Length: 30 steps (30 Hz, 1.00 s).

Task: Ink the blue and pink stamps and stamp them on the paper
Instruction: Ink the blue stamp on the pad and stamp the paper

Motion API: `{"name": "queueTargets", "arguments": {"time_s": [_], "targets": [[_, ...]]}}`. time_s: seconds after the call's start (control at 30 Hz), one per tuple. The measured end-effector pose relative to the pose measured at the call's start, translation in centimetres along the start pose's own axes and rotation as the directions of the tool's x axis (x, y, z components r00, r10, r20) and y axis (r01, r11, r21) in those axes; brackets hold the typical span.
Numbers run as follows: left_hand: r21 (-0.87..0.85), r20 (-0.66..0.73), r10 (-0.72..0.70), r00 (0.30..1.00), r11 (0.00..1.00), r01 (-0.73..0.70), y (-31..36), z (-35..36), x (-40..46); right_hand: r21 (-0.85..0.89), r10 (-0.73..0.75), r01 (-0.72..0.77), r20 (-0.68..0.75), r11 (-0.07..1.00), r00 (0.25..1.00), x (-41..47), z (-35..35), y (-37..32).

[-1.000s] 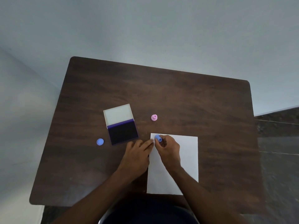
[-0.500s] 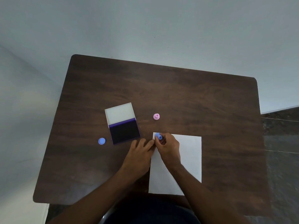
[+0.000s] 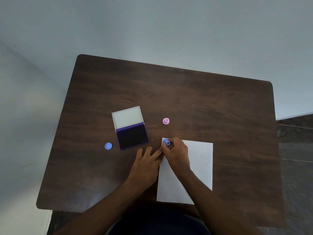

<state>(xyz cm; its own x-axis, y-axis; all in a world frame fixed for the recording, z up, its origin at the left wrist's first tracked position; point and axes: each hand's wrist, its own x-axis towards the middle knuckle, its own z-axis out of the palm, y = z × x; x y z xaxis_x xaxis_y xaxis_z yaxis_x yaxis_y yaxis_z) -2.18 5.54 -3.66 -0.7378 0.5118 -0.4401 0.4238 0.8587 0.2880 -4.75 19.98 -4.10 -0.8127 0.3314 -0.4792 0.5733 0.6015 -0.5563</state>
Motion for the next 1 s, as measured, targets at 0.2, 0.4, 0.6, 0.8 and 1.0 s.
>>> {"name": "queueTargets", "arguments": {"time_s": [0.2, 0.4, 0.6, 0.8, 1.0], "targets": [[-0.001, -0.012, -0.008, 1.0, 1.0, 0.008, 0.29, -0.33, -0.09, -0.028, 0.028, -0.028, 0.02, 0.999, 0.999, 0.16, 0.04, -0.22], [0.009, -0.012, -0.004, 1.0, 1.0, 0.004, 0.38, -0.64, -0.19, -0.061, 0.052, -0.051, 0.022, 0.997, 0.998, 0.28, 0.07, -0.46], [0.019, -0.002, -0.008, 1.0, 1.0, 0.008, 0.38, -0.79, -0.33, -0.069, 0.07, -0.07, -0.005, 0.995, 0.998, 0.56, 0.51, -0.77], [0.016, 0.0, -0.014, 1.0, 1.0, 0.014, 0.49, -0.83, -0.39, -0.069, 0.072, -0.073, -0.019, 0.995, 0.997, 0.72, 0.9, -0.43], [0.009, -0.007, -0.024, 1.0, 1.0, 0.025, 0.61, -0.91, -0.43, -0.054, 0.074, -0.075, -0.021, 0.996, 0.997, 0.87, 0.96, -0.49]]}}
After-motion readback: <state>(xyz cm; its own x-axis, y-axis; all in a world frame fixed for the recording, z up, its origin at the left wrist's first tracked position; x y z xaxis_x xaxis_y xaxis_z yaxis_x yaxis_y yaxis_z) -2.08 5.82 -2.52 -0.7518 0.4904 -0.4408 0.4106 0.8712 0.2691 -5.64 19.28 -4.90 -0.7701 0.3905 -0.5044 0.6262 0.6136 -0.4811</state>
